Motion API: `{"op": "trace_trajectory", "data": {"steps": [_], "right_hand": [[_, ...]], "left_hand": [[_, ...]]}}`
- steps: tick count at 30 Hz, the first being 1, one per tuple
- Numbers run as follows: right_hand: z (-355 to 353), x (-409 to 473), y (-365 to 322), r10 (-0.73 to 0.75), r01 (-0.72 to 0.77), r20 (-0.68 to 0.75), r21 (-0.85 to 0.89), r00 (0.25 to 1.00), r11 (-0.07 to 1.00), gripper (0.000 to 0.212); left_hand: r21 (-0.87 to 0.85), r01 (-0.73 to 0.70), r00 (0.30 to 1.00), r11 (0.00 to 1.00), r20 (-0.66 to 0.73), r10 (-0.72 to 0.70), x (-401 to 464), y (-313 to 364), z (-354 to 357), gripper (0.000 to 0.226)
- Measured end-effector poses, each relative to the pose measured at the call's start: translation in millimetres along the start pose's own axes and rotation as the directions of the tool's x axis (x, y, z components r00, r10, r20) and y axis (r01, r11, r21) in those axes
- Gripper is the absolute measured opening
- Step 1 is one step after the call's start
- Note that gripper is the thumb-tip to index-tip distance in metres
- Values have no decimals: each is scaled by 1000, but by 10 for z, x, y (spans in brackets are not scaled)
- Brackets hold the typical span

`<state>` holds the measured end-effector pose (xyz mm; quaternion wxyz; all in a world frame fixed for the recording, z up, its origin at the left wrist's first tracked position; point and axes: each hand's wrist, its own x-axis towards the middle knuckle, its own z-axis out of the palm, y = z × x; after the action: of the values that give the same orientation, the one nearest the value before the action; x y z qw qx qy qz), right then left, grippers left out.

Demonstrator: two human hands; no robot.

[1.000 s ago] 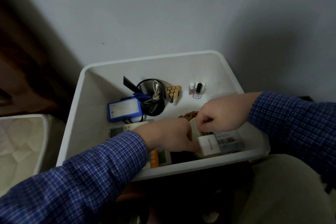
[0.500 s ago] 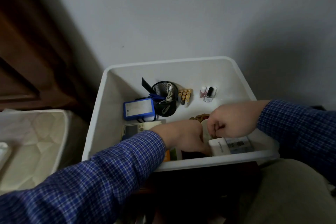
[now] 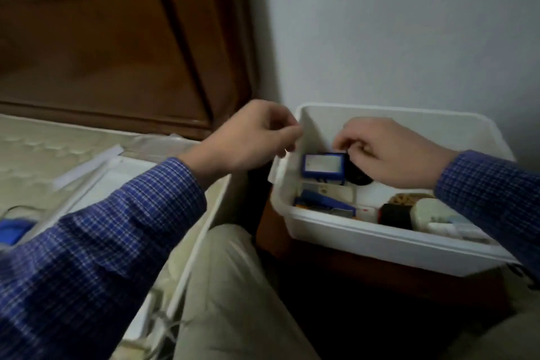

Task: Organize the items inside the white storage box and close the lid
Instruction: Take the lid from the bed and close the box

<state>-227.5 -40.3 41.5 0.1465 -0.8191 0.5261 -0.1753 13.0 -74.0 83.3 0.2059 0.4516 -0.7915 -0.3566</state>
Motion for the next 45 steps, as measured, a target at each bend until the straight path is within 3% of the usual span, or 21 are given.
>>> {"op": "trace_trajectory", "data": {"steps": [3,5,7,10,12,14,17,22,25,28,31,36,41,43,45], "right_hand": [[135,381,-676,-132,145,-112,121,985,982,27],[343,636,-1131,-160,183,-116,230,980,956,27],[680,884,-1542,-132,155,-88,350,987,924,25],[1400,1219,-2075,34,-85,93,622,995,778,24],[1864,1357,-2324,157,-341,307,755,939,560,22],[2242,1444,-2480,176,-532,505,762,845,369,20],[2709,1636,-2624,176,-635,610,735,772,237,17],[3296,1893,-2898,258,-731,684,639,682,240,10],[3488,1951,-2976,253,-762,721,587,646,273,15],[3597,1971,-2997,213,-784,756,580,619,221,18],[3630,1964,-3001,191,-786,764,586,617,196,18],[3447,1968,-3084,141,-576,572,716,808,394,37],[2811,2056,-3232,-5,-227,289,762,957,606,28],[2508,2074,-3281,-46,-133,210,759,977,637,27],[2194,2076,-3295,-82,-56,146,748,986,661,29]], "left_hand": [[-25,164,939,986,-302,-164,-552,-432,-548,22],[-153,310,808,938,-478,-345,-924,-872,-835,21],[-350,420,622,837,-561,-547,-1263,-1372,-992,18],[-563,574,333,594,-503,-798,-1814,-2099,-932,15],[-586,678,223,444,-412,-884,-2121,-2476,-801,14],[-562,750,140,349,-381,-914,-2334,-2699,-740,27],[-468,838,71,280,-416,-907,-2493,-2920,-836,57],[-448,890,-105,88,-388,-916,-2561,-3348,-974,66],[-408,913,-210,-11,-448,-869,-2512,-3580,-984,68],[-407,911,-281,-72,-482,-830,-2487,-3734,-968,70],[-409,911,-265,-50,-489,-831,-2521,-3797,-913,73],[-438,896,-199,75,-548,-812,-2630,-3609,-1055,79],[-616,712,-190,337,-631,-752,-2701,-3106,-1510,77],[-680,566,-187,466,-657,-731,-2718,-2854,-1608,65],[-683,366,-140,632,-712,-688,-2703,-2598,-1638,43]]}}
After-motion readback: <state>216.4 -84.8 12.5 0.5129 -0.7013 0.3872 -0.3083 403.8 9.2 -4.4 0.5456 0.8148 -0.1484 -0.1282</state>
